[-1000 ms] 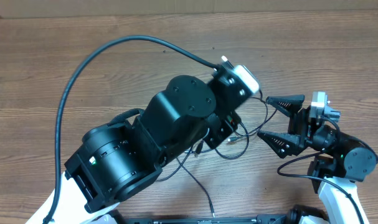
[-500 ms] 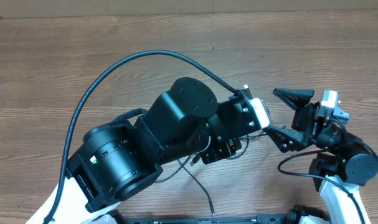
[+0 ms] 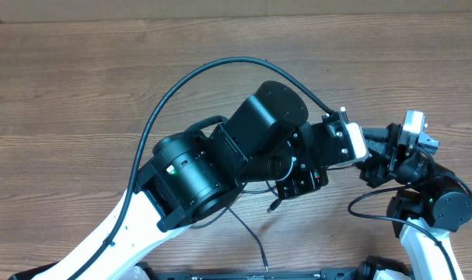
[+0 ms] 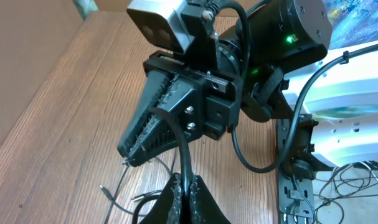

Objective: Untangle cables

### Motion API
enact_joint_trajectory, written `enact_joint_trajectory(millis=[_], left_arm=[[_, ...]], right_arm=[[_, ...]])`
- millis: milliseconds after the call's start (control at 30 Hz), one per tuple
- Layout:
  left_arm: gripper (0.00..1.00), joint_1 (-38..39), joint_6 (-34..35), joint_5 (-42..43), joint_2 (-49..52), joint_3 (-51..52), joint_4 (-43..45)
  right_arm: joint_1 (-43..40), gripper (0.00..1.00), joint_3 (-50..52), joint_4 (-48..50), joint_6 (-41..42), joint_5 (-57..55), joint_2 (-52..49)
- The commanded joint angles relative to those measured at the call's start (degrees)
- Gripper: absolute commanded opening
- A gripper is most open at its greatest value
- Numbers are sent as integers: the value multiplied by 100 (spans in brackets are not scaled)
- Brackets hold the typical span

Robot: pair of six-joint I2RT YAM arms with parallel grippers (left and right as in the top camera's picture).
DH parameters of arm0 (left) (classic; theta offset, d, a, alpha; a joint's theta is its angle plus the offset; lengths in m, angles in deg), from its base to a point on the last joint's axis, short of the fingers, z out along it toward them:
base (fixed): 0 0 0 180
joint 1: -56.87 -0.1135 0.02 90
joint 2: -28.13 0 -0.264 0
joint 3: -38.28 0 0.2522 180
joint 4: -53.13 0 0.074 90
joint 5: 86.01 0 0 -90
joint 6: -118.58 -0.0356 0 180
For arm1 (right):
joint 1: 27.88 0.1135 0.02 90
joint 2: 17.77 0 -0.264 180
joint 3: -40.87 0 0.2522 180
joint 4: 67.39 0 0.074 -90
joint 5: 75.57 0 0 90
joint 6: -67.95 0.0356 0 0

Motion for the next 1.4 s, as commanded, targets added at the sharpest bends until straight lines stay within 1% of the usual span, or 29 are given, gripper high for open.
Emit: enact_joint_trajectory(millis=[0, 67, 100, 133, 233, 267, 300, 333, 400, 567, 667, 733, 833, 933, 967, 1100, 1200, 1367], left_arm=[[5, 37, -87, 177, -28, -85, 35], [15, 37, -85, 42, -28, -85, 33], [27, 37, -85, 44, -28, -85, 33], [50, 37, -85, 44, -28, -85, 26], [62, 37, -85, 44, -28, -85, 22], [72, 37, -85, 44, -28, -85, 2], [76, 37, -85, 44, -28, -85, -13], [82, 37, -87, 35, -28, -85, -37], [100, 37, -85, -68, -28, -85, -81], [100, 37, -79, -391, -28, -85, -221], [99, 37, -83, -404, -28, -85, -229], [99, 37, -83, -407, -28, -85, -221], [100, 37, -85, -407, -28, -85, -181], [100, 37, -85, -407, -28, -85, -160], [100, 37, -85, -407, -28, -85, -160], [100, 37, -83, -404, -26, -85, -153], [99, 37, -85, -407, -28, -85, -140], [99, 37, -83, -656, -26, -85, -184]], right_arm=[[-7, 4, -151, 17, 236, -92, 4], [-13, 4, -157, 15, 389, -173, 4], [-20, 4, -195, -11, 470, -199, 2], [-24, 4, -262, -142, 483, -247, 4], [-24, 4, -507, -625, 485, -317, 4], [-24, 4, -706, -905, 485, -315, 4], [-24, 4, -789, -999, 485, -315, 4], [-24, 4, -960, -1158, 490, -313, 4], [-31, 4, -1237, -1351, 595, -317, 4], [-249, 4, -2214, -1917, 813, -295, 4], [-516, 4, -2844, -2181, 957, -293, 4], [-719, 4, -3348, -2555, 942, -293, 2], [-1060, 4, -4192, -3510, 546, -243, 2], [-1263, 4, -4634, -4148, 151, -35, -15], [-1399, 4, -4826, -4540, -59, 103, -24], [-1757, 4, -4986, -5278, -269, 385, -57], [-1864, 4, -4986, -5825, -352, 612, -136], [-1867, 4, -4986, -6188, -345, 802, -321]])
